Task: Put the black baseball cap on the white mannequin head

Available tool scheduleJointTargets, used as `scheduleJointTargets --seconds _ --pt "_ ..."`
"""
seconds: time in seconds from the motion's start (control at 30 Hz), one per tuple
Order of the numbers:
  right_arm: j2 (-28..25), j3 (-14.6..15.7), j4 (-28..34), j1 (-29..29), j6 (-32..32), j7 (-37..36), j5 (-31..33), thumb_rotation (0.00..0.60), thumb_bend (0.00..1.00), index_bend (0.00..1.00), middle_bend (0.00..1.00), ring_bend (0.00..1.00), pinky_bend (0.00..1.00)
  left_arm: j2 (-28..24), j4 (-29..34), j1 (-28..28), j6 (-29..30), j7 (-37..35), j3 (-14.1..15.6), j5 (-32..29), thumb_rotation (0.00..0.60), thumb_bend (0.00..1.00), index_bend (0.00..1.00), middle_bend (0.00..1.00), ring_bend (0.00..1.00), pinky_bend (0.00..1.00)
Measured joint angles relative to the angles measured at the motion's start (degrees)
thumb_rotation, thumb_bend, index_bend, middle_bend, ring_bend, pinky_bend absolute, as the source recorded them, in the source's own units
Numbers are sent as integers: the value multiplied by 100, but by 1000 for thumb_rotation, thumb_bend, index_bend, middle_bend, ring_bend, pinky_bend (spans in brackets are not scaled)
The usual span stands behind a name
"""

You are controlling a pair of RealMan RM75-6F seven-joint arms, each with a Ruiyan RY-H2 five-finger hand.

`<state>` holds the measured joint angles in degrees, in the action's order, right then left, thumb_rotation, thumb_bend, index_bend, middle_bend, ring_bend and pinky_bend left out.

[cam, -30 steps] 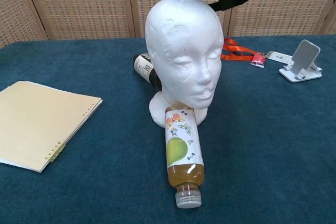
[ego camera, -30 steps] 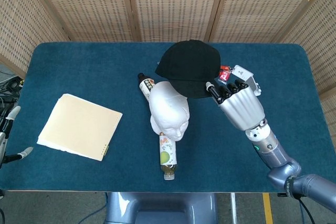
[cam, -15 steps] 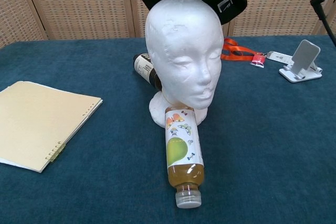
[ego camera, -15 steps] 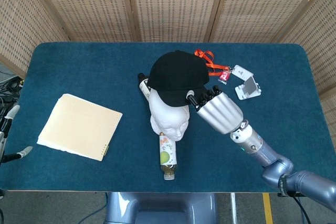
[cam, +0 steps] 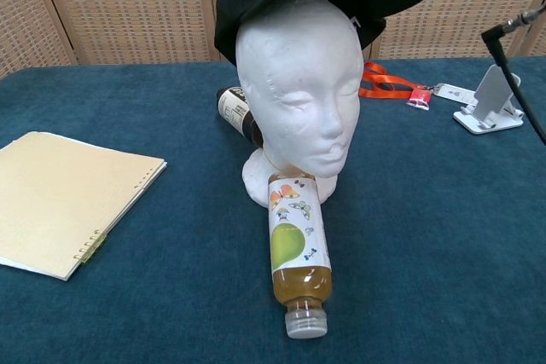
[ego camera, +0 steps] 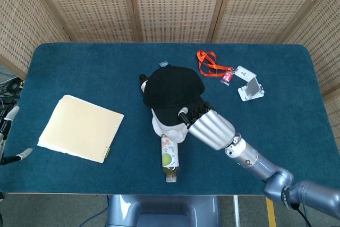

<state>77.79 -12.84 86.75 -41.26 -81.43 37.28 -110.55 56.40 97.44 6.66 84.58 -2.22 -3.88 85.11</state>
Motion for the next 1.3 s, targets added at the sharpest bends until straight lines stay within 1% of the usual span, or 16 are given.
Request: scheduleJointTargets --seconds 0.17,0.33,0.5,0.8,1.13,1.3 --pt "-50 195 206 213 -96 321 -143 600 598 668 1000 1000 1000 3 1 1 0 13 3 4 600 0 0 0 0 0" --pt "-87 397 442 468 -94 588 -145 600 597 667 1000 1000 1000 14 18 -1 2 56 19 30 600 0 0 0 0 0" --pt "-74 508 535 634 -64 602 -19 600 597 666 1000 1000 1000 18 24 -7 10 67 25 32 600 0 0 0 0 0" --pt "-86 529 428 632 52 549 -55 600 595 666 1000 1000 1000 31 19 3 -7 83 20 19 600 0 0 0 0 0" --pt "-5 536 400 556 216 775 -265 600 594 668 1000 1000 1000 21 13 11 -27 48 11 -9 600 0 0 0 0 0" --pt "19 498 409 572 249 824 -211 600 592 666 1000 1000 1000 5 13 12 -32 27 14 -4 600 0 0 0 0 0"
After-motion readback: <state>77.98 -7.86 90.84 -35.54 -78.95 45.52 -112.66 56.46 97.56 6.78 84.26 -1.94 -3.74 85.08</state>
